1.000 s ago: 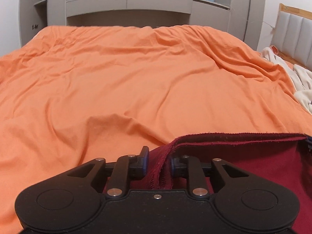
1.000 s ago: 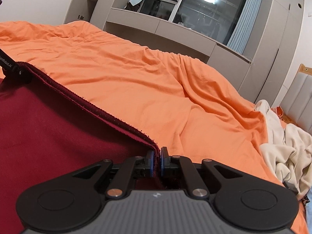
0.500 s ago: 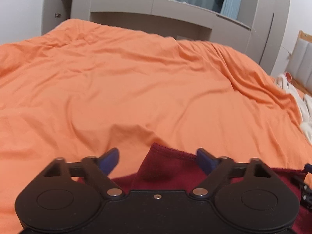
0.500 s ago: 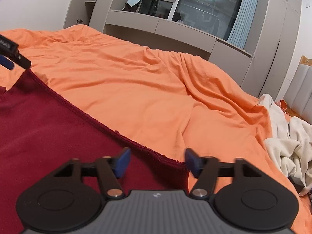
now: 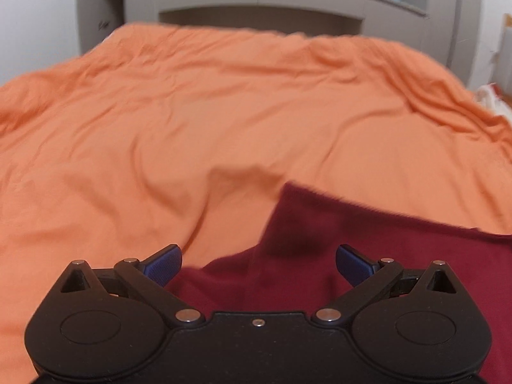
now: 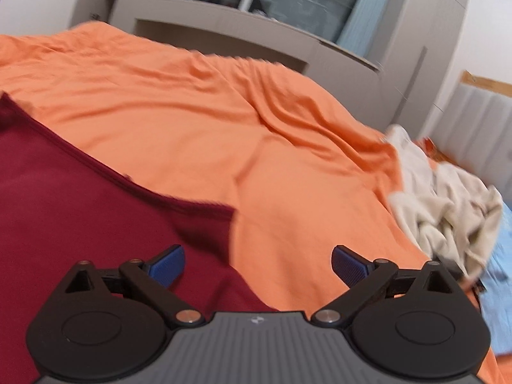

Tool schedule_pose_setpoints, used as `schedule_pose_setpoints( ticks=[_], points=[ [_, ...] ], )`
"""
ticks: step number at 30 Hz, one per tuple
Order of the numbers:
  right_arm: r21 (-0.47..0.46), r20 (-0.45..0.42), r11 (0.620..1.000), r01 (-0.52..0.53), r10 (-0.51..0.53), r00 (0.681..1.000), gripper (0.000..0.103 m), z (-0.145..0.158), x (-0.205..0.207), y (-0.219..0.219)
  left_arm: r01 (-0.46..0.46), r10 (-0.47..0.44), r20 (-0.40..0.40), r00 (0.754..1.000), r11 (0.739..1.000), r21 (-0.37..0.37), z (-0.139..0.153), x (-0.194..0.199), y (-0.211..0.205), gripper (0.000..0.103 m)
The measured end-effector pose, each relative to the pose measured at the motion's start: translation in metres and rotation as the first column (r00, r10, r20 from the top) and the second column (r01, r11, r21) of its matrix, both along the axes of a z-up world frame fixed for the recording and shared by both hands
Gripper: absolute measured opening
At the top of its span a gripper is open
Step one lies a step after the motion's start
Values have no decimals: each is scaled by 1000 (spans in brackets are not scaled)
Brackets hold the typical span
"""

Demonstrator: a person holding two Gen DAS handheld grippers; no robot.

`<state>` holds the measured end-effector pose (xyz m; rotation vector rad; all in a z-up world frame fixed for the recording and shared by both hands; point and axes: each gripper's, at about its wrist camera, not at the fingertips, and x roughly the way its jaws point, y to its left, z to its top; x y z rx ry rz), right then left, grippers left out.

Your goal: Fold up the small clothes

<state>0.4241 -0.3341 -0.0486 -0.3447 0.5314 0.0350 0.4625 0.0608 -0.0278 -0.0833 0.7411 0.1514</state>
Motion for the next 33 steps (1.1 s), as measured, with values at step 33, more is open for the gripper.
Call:
schedule_pose_setpoints(
  ticks=[33],
  points=[
    [-1,-40,990,-141,141,989,103,29,-145,3,-14,25,111,994,995,-95,47,-141,-6,102]
  ],
)
